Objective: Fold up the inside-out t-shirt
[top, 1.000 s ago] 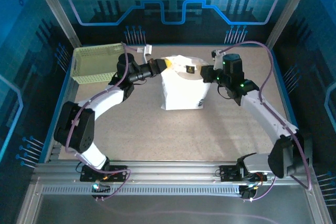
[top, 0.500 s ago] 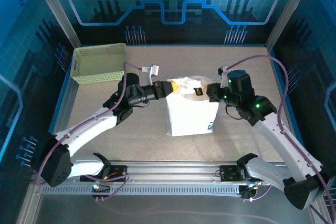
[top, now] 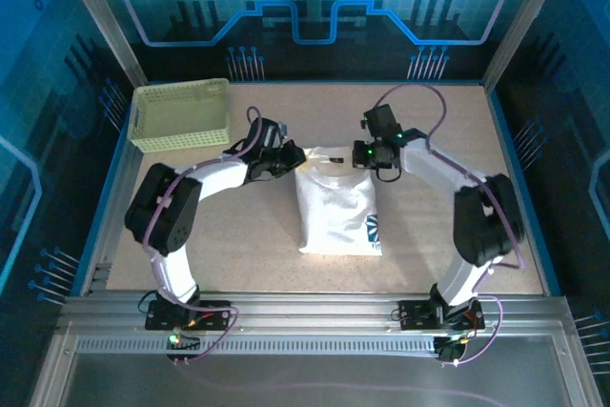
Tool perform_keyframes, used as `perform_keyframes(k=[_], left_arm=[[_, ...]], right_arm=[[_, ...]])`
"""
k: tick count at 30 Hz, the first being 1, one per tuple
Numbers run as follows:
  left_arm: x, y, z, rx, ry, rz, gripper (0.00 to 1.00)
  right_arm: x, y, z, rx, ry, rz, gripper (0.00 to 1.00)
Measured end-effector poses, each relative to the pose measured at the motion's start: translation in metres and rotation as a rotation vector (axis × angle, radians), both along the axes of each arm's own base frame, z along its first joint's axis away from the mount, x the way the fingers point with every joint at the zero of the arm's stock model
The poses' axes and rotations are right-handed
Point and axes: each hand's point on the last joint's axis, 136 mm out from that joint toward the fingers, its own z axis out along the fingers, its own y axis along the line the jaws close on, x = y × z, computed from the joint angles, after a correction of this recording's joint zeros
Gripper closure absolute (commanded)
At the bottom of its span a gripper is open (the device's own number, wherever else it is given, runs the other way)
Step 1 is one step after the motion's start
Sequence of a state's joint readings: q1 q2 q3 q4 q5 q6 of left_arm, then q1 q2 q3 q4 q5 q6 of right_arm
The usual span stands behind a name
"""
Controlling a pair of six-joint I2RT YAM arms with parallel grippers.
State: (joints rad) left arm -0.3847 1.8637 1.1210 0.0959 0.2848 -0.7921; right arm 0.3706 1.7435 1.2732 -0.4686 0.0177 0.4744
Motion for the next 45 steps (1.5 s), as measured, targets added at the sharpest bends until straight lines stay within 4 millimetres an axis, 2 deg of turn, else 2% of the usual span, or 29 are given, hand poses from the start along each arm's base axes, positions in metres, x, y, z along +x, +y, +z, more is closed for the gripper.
perform_keyframes(k=[3, 5, 7, 12, 16, 19, 24, 27, 29, 32, 40, 45], left_arm=[[0.027, 0.006, -0.014, 0.009, 0.016, 0.018, 1.0], [0.042, 0.009, -0.023, 0.011, 0.028, 0.026, 0.99], [0.053, 0.012, -0.03, 0.013, 0.036, 0.028, 0.95], [0.061, 0.015, -0.043, 0.03, 0.07, 0.02, 0.86], [0.067, 0.015, -0.044, 0.049, 0.081, 0.005, 0.84], [0.071, 0.015, -0.043, 0.058, 0.081, -0.007, 0.83], [0.073, 0.017, -0.049, 0.069, 0.09, -0.02, 0.83], [0.072, 0.018, -0.051, 0.071, 0.098, -0.019, 0.83], [0.072, 0.018, -0.052, 0.071, 0.099, -0.019, 0.84], [0.073, 0.017, -0.054, 0.069, 0.102, -0.022, 0.84], [0.073, 0.015, -0.06, 0.064, 0.114, -0.029, 0.85], [0.073, 0.014, -0.061, 0.059, 0.116, -0.033, 0.87]], right_arm=[[0.028, 0.004, -0.012, -0.011, -0.004, 0.018, 0.97], [0.043, 0.007, -0.02, -0.005, -0.006, 0.032, 0.89], [0.056, 0.006, -0.03, 0.005, -0.001, 0.038, 0.76], [0.07, -0.003, -0.047, 0.013, 0.021, 0.045, 0.49], [0.076, -0.012, -0.045, 0.035, 0.018, 0.049, 0.36], [0.079, -0.017, -0.039, 0.089, 0.006, 0.065, 0.31], [0.077, -0.033, -0.02, 0.228, -0.028, 0.076, 0.33], [0.079, -0.044, -0.016, 0.281, -0.041, 0.069, 0.36], [0.079, -0.045, -0.016, 0.313, -0.038, 0.075, 0.37], [0.08, -0.04, -0.023, 0.345, -0.029, 0.092, 0.38], [0.076, -0.032, -0.064, 0.382, 0.071, 0.105, 0.4], [0.083, -0.025, -0.062, 0.375, 0.089, 0.111, 0.42]])
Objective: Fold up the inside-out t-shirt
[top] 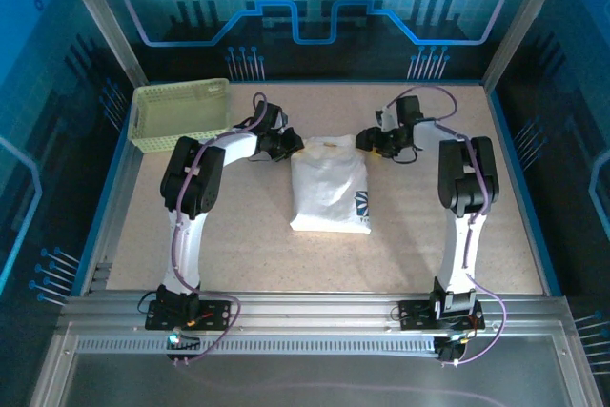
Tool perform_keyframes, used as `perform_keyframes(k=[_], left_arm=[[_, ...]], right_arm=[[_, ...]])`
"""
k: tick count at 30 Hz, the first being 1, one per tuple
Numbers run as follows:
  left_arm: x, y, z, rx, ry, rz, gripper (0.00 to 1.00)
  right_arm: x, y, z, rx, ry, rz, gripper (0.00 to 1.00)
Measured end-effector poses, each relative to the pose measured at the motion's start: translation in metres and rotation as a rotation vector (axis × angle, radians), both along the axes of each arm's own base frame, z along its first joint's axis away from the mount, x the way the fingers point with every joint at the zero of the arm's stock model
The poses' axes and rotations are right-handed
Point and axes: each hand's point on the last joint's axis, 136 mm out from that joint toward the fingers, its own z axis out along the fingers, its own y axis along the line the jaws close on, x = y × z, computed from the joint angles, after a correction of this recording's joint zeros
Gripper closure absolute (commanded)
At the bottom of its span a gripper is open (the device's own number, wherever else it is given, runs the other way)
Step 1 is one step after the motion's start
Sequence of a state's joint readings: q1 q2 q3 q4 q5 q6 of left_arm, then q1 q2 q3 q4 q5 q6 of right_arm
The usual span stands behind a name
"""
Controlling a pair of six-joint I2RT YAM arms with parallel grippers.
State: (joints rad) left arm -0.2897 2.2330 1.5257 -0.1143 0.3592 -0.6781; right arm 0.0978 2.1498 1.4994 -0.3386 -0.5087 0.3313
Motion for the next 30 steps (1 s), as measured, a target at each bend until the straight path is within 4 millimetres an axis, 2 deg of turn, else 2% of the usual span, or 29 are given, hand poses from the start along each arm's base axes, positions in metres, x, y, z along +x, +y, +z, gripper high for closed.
perform_keyframes(k=[4, 8, 15, 23, 30], left_arm=[[0.001, -0.001, -0.002, -0.009, -0.001, -0.005, 0.88], [0.001, -0.002, -0.002, -0.016, -0.002, -0.008, 0.89], [0.002, -0.004, -0.001, -0.024, -0.008, -0.012, 0.91], [0.003, -0.006, 0.0, -0.036, -0.017, -0.018, 0.94], [0.003, -0.006, -0.002, -0.05, -0.008, -0.018, 0.99]], right_arm=[[0.013, 0.011, 0.004, -0.015, -0.01, 0.014, 0.46], [0.012, 0.017, -0.011, -0.061, 0.034, 0.013, 0.48], [0.015, 0.015, -0.017, -0.111, 0.065, -0.016, 0.54], [0.018, 0.016, -0.019, -0.101, 0.084, -0.03, 0.71], [0.021, 0.034, -0.019, -0.063, 0.08, 0.002, 0.9]])
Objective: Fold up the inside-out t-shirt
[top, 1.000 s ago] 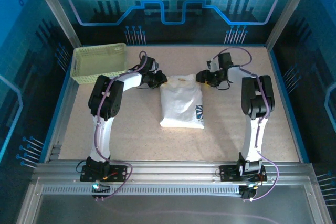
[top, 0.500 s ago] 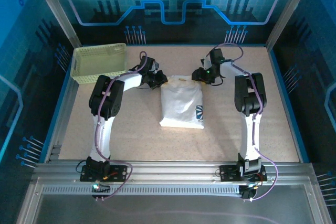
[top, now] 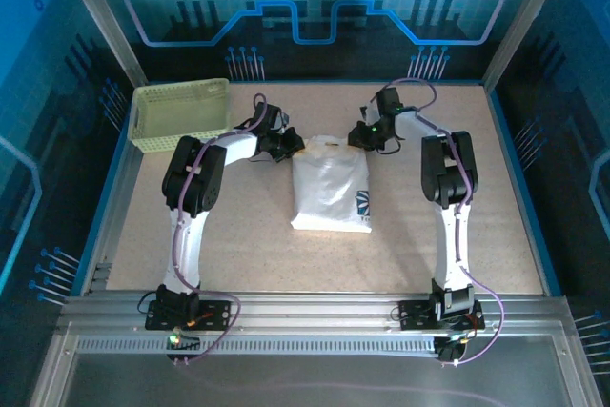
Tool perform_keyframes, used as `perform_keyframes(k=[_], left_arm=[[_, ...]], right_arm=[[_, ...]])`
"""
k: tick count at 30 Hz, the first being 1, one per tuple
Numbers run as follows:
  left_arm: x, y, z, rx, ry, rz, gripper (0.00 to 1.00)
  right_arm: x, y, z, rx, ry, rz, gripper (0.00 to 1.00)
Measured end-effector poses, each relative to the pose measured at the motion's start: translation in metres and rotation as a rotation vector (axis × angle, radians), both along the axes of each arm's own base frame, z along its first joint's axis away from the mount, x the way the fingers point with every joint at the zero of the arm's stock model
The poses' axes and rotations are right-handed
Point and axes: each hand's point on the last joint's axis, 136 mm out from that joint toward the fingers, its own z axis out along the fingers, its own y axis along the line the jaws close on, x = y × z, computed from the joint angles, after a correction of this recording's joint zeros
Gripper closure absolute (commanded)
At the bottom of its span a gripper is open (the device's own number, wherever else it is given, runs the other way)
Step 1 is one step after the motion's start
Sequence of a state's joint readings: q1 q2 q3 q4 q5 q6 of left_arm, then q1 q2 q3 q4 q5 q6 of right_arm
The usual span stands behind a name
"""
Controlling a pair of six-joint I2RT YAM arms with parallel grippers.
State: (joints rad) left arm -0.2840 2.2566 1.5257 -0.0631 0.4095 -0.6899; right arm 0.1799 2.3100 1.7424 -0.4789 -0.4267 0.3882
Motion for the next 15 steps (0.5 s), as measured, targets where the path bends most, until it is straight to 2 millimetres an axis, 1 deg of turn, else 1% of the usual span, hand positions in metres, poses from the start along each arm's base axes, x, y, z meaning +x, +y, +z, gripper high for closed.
perform_keyframes(k=[2, 5, 6, 8, 10, 11, 13, 15], left_arm=[[0.0, 0.0, 0.0, -0.001, 0.0, 0.0, 1.0], [0.001, 0.001, 0.001, -0.018, 0.002, 0.009, 1.0], [0.0, 0.001, 0.001, -0.025, -0.002, 0.01, 1.0], [-0.004, 0.004, 0.004, -0.041, -0.002, 0.02, 1.0], [-0.007, 0.007, 0.013, -0.054, -0.011, 0.031, 1.0], [-0.007, 0.008, 0.021, -0.065, -0.026, 0.036, 1.0], [-0.002, 0.009, 0.042, -0.088, -0.068, 0.046, 1.0], [0.006, 0.008, 0.074, -0.119, -0.145, 0.05, 1.0]], right_arm=[[-0.001, 0.005, 0.0, 0.007, -0.003, 0.008, 0.95], [-0.005, 0.005, 0.003, 0.005, -0.017, 0.009, 0.99], [-0.007, 0.004, 0.006, 0.003, -0.022, 0.006, 1.0], [-0.012, 0.001, 0.019, -0.001, -0.041, 0.001, 1.0], [-0.014, -0.001, 0.039, -0.005, -0.079, -0.005, 1.0], [-0.014, -0.002, 0.054, -0.002, -0.108, -0.007, 1.0], [-0.012, -0.003, 0.085, 0.011, -0.174, -0.011, 1.0], [-0.007, -0.005, 0.117, 0.027, -0.24, -0.021, 1.0]])
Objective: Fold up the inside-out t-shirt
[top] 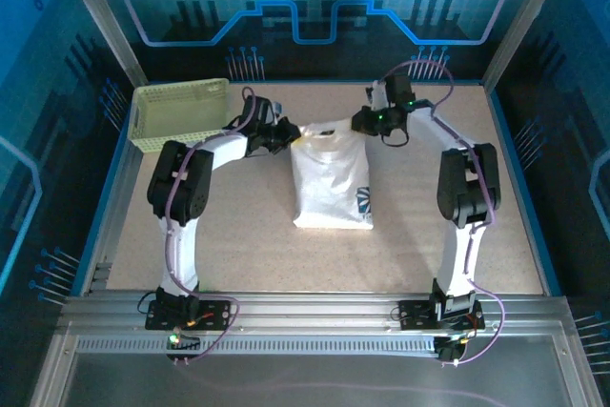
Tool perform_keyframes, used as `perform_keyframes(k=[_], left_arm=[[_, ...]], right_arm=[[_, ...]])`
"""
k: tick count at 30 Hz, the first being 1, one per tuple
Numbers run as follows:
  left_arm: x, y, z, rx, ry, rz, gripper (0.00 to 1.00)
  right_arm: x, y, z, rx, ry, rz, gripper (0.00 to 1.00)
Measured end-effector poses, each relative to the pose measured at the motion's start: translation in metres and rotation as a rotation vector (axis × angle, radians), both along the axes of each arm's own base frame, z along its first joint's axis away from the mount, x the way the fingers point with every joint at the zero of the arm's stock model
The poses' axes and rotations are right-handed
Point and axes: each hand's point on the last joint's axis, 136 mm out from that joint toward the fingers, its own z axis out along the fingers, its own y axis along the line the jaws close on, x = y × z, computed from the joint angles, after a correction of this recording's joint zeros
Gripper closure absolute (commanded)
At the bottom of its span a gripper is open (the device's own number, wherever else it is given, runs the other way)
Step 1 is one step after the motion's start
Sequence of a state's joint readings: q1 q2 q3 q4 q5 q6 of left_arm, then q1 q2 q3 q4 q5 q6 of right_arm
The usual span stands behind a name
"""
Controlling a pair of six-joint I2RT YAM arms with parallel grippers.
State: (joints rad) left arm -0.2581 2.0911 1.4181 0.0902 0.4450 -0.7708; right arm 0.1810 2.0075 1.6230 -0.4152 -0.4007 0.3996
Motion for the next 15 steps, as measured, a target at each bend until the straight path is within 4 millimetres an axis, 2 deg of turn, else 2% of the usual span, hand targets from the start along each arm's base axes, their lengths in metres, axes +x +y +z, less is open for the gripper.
perform_keyframes(k=[4, 10, 12, 15], left_arm=[[0.022, -0.007, 0.061, -0.059, -0.137, -0.001, 1.0], [0.053, -0.014, 0.169, -0.149, -0.4, -0.013, 1.0], [0.053, -0.015, 0.194, -0.173, -0.479, -0.026, 1.0], [0.038, -0.015, 0.203, -0.187, -0.545, -0.052, 1.0]], right_arm=[[0.024, -0.009, 0.056, 0.027, -0.125, -0.031, 1.0], [0.052, -0.02, 0.15, 0.068, -0.337, -0.064, 1.0], [0.052, -0.02, 0.168, 0.076, -0.388, -0.064, 1.0], [0.04, -0.021, 0.173, 0.082, -0.42, -0.061, 1.0]])
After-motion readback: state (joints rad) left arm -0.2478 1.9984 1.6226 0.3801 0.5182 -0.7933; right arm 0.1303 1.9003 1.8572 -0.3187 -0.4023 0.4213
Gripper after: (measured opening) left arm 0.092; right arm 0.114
